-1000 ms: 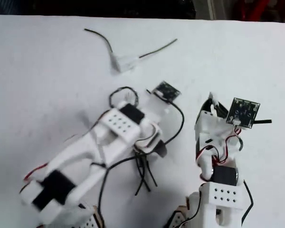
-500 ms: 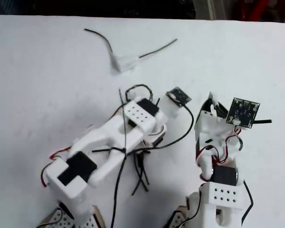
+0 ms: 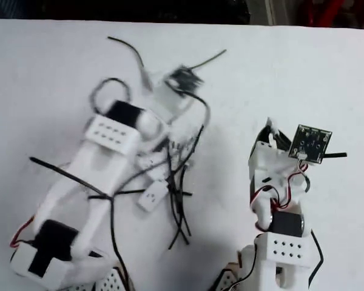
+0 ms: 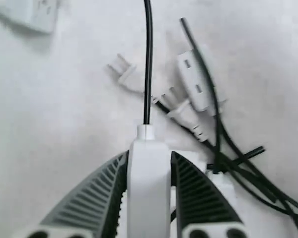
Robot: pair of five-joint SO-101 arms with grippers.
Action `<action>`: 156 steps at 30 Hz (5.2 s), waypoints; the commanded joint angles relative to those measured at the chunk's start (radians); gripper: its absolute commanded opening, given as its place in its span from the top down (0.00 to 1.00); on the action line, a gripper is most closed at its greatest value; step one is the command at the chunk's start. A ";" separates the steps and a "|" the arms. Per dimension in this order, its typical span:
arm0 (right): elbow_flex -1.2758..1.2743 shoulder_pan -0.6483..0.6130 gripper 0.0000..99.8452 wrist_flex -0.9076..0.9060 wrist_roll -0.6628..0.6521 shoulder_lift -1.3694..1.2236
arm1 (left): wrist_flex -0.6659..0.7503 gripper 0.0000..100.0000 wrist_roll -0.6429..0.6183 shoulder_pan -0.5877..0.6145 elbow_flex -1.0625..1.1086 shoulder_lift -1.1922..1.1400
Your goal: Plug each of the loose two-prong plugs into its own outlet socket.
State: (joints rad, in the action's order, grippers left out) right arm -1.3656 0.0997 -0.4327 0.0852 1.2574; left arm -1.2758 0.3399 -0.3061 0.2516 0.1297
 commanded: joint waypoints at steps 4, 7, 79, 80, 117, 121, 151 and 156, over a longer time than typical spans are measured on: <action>0.018 -0.054 0.98 0.013 0.003 0.018 | 0.196 0.98 0.087 0.206 0.166 0.059; 0.018 -0.071 0.98 -0.005 0.002 0.018 | 0.339 0.98 0.086 0.222 0.296 0.059; 0.793 -0.964 0.98 -0.185 -0.178 -0.952 | 0.405 0.69 -0.183 0.970 0.821 0.645; 0.825 -0.970 0.98 -0.185 -0.180 -0.992 | 0.434 0.69 -0.195 0.970 0.847 0.645; 1.594 -0.997 0.98 -0.479 -0.381 -1.721 | 0.503 0.69 -0.233 1.038 0.911 0.659; 1.596 -1.000 0.98 -0.501 -0.381 -1.721 | 0.503 0.69 -0.233 1.036 0.911 0.659; 1.942 -0.954 0.98 -0.845 -0.376 -1.893 | 0.503 0.69 -0.233 1.038 0.911 0.659; 1.990 -0.949 0.98 -0.898 -0.376 -1.893 | 0.503 0.69 -0.233 1.038 0.911 0.659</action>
State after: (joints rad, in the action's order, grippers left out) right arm 0.5738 -0.8777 -1.2981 -0.2877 -0.6483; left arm -0.7956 0.1174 0.7234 1.1661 0.7618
